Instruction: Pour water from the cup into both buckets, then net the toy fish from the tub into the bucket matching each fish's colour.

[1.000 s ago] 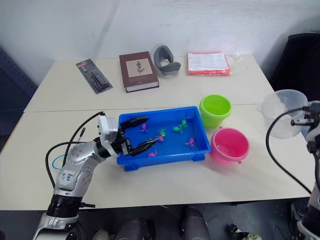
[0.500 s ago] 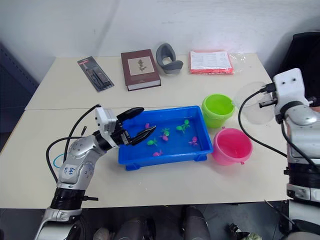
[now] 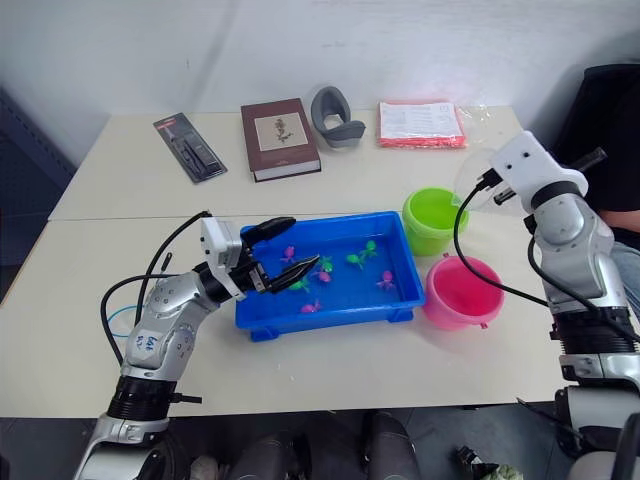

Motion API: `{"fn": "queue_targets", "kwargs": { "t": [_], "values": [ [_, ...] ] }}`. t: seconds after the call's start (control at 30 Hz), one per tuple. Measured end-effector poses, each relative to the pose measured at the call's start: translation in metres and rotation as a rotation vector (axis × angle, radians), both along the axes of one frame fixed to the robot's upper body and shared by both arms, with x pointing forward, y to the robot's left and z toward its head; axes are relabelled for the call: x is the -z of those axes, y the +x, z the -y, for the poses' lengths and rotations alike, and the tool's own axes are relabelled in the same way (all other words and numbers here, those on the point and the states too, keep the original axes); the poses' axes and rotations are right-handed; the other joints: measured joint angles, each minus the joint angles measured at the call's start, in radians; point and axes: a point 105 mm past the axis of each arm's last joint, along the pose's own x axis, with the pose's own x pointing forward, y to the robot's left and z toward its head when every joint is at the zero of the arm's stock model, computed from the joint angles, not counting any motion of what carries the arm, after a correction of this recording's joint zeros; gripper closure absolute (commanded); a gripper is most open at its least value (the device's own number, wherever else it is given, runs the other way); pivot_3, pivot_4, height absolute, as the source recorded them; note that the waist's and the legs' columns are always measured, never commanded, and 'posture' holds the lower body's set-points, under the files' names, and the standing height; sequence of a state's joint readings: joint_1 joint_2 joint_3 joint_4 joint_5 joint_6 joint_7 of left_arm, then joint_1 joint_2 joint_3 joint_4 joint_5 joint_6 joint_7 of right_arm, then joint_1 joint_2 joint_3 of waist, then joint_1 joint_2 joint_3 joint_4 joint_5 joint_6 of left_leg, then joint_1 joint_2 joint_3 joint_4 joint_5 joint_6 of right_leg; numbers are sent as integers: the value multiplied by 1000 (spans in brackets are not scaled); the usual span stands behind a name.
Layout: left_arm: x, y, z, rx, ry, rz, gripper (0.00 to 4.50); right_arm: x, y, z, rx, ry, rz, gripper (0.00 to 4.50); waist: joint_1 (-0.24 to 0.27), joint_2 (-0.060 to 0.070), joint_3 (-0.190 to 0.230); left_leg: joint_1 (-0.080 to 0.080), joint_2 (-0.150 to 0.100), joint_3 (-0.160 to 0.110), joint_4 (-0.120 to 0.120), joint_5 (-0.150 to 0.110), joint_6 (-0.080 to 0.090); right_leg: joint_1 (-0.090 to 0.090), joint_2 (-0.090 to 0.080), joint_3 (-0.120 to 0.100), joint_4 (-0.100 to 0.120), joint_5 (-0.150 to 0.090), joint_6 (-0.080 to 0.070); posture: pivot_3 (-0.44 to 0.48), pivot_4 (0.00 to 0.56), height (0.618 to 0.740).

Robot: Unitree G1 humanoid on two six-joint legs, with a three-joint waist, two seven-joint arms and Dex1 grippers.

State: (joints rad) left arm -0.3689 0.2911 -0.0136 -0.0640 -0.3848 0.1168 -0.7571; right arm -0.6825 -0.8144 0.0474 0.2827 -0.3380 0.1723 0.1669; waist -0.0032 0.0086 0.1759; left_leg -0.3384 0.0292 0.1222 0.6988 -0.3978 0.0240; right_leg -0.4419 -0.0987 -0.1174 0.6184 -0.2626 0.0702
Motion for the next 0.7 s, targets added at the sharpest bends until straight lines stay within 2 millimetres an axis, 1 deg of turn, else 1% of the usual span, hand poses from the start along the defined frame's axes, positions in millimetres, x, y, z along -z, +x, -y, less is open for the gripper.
{"fn": "queue_targets", "kwargs": {
  "t": [0.1,0.23,0.37,0.57,0.7],
  "values": [
    [0,0,0,-1,2,0,0,-2,2,-6,-24,-110,10,4446,-1,0,0,0,0,0,0,0,0,0,0,0,0,0,0,0,150,740],
    [1,0,1,-2,4,1,0,-8,4,-14,-49,-199,35,4446,-1,0,0,0,0,0,0,0,0,0,0,0,0,0,0,0,150,740],
    [0,0,2,-2,4,7,0,-10,7,-17,-60,-258,51,4446,-1,0,0,0,0,0,0,0,0,0,0,0,0,0,0,0,150,740],
    [0,-1,6,3,1,15,0,-7,11,-25,-103,-342,56,4446,0,0,0,0,1,0,0,0,0,0,0,0,0,0,0,0,150,740],
    [1,-1,6,2,1,15,0,-12,12,-30,-128,-376,75,4446,-2,0,0,0,1,0,0,0,-1,0,0,0,0,0,0,0,150,740]
  ]
}}
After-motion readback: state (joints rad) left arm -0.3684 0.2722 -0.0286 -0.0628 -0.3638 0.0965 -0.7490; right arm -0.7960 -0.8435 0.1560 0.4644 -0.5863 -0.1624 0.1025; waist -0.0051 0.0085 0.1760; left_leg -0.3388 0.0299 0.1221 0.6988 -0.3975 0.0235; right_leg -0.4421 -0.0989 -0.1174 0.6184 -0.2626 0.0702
